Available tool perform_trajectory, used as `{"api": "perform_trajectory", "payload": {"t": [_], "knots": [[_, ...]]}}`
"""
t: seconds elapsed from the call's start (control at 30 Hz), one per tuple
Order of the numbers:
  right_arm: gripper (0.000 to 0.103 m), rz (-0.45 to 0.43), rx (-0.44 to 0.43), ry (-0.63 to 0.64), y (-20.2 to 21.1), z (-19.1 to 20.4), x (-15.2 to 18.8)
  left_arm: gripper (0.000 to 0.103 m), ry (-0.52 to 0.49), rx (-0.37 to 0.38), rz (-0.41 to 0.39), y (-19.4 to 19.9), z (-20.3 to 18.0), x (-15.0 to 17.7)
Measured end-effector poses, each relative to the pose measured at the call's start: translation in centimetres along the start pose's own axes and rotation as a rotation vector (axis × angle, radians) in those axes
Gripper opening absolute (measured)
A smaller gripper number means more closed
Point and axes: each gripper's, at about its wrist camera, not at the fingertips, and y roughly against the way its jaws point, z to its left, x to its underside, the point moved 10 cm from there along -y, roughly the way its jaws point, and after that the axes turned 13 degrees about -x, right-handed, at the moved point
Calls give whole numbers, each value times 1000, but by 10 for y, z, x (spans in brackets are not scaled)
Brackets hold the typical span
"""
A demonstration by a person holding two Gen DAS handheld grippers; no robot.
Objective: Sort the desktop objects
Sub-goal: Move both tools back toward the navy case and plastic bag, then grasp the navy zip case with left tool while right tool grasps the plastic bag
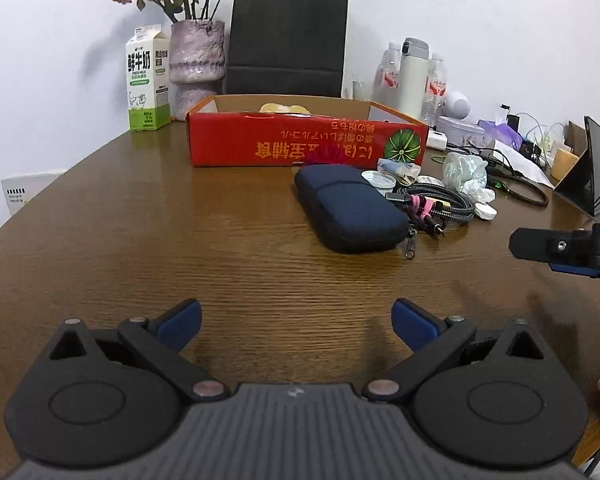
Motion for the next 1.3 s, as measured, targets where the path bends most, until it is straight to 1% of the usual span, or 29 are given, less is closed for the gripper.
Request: {"api": "perform_trajectory", "payload": {"t": [0.1,0.2,0.27,0.4,0.5,0.53,0.63,0.67,0.73,0.77,0.83,0.87,0.9,0.93,1.0,1.07,1.1,1.13,1.17,1.2,1.23,1.27,1.3], "knots": [[103,-19,3,8,0,1,-1,103,15,-20,-13,0,2,-2],[103,-16,9,-6,0,-2,-2,103,-6,-27,-24,2,-2,-4],[103,-7,14,-12,-1,-3,-2,103,-11,-12,-31,4,-6,-7],[103,13,30,-14,-5,-5,0,103,7,50,-34,4,-16,-15],[98,46,47,-21,-9,-9,1,103,14,85,-21,-6,-25,-22],[96,48,48,-15,-9,-10,-1,103,14,90,-15,-10,-29,-26],[95,44,73,11,-10,-17,-9,103,-3,92,7,-25,-41,-44],[92,54,87,38,-13,-19,-11,103,-4,87,4,-30,-44,-50],[87,63,113,91,-19,-22,-20,103,1,75,-11,-46,-53,-64],[85,58,132,118,-22,-26,-27,103,0,69,1,-54,-57,-69],[84,48,153,158,-30,-31,-45,103,-5,87,43,-74,-66,-76],[84,51,155,180,-37,-34,-54,103,-6,88,73,-84,-70,-78],[84,64,155,204,-47,-39,-61,103,15,77,94,-92,-71,-80],[83,82,163,228,-59,-45,-69,101,40,77,104,-99,-71,-83],[82,99,186,226,-81,-60,-83,98,79,85,119,-108,-71,-89],[77,101,207,199,-96,-74,-94,91,81,80,135,-119,-69,-88],[77,103,219,191,-104,-82,-100,87,79,78,152,-126,-68,-85],[68,100,235,178,-110,-90,-104,87,68,70,134,-127,-65,-85],[55,95,246,158,-114,-97,-106,87,54,71,130,-126,-64,-84],[48,95,242,130,-118,-103,-107,87,48,73,132,-125,-62,-83],[42,92,232,96,-120,-106,-107,85,43,74,130,-123,-60,-82],[40,80,225,81,-118,-107,-107,84,33,74,124,-121,-60,-80],[38,69,225,78,-117,-106,-108,79,24,73,116,-120,-58,-79]]}}
